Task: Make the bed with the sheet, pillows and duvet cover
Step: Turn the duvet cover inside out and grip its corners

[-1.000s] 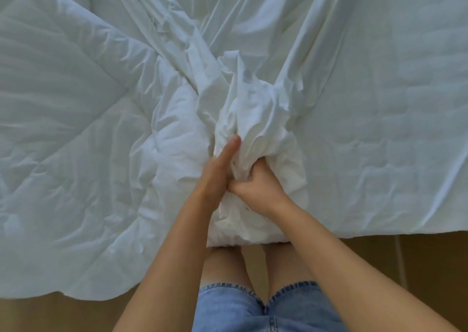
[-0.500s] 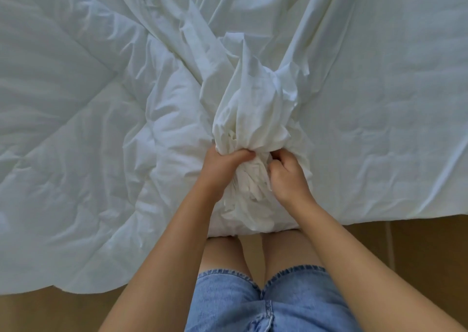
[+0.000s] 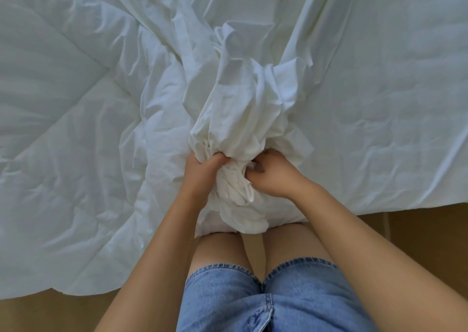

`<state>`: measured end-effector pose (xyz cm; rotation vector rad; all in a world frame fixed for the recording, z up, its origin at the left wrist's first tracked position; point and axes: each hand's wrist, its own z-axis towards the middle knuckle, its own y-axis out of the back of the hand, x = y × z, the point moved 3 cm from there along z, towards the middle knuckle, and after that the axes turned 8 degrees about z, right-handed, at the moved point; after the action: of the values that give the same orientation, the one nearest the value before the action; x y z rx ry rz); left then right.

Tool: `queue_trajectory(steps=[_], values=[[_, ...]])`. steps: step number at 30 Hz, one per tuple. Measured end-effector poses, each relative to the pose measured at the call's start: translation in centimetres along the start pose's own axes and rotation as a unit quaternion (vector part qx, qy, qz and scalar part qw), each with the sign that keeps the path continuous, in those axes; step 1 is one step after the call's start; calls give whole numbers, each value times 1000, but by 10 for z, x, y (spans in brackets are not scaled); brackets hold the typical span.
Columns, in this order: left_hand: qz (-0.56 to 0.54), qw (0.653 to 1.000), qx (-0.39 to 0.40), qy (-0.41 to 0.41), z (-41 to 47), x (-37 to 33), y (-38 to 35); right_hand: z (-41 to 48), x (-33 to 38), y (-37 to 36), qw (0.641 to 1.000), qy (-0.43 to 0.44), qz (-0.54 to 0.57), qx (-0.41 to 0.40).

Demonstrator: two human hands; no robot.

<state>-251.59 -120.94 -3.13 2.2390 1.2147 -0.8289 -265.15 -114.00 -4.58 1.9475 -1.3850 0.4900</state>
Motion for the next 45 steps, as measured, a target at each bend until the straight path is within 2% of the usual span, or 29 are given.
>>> queue_trajectory(steps=[3, 5, 7, 9, 12, 16, 19, 22, 25, 30, 36, 40, 43, 45], values=[[23, 1000, 4, -18, 0, -2, -1, 6, -6, -4, 999, -36, 10, 4], [33, 999, -1, -28, -1, -2, -3, 8, -11, -5, 997, -49, 37, -41], [35, 999, -14, -32, -1, -2, -4, 10, -10, -3, 992, -33, 60, -108], [30, 999, -30, -30, 0, -3, -3, 14, 0, -4, 991, 10, 42, -130], [9, 999, -50, -11, 1, 0, 3, 19, 13, -10, 999, 28, 10, -46], [-40, 998, -47, -1, 0, 5, 16, 11, 22, -16, 993, -5, 73, 96], [-66, 997, -36, 12, -3, 5, 22, 8, 29, -23, 983, -21, 100, 153], [-89, 995, -19, 34, -5, 1, 23, 7, 29, -31, 977, -49, 133, 161], [-118, 991, 12, 62, -9, -6, 21, 6, 25, -30, 972, -63, 190, 120], [-138, 988, 34, 51, -15, -22, 21, -7, 28, -31, 946, -41, 322, 4], [-142, 989, 30, 21, -28, -25, 25, -29, 38, -16, 928, 31, 348, -130], [-162, 986, 23, 33, -32, -19, 31, -41, 37, -8, 928, 32, 344, -138], [-150, 988, 8, 31, -31, -20, 31, -50, 26, 8, 887, -5, 387, -252], [-131, 991, -11, 15, -30, -20, 27, -61, 17, 23, 886, -43, 279, -367]])
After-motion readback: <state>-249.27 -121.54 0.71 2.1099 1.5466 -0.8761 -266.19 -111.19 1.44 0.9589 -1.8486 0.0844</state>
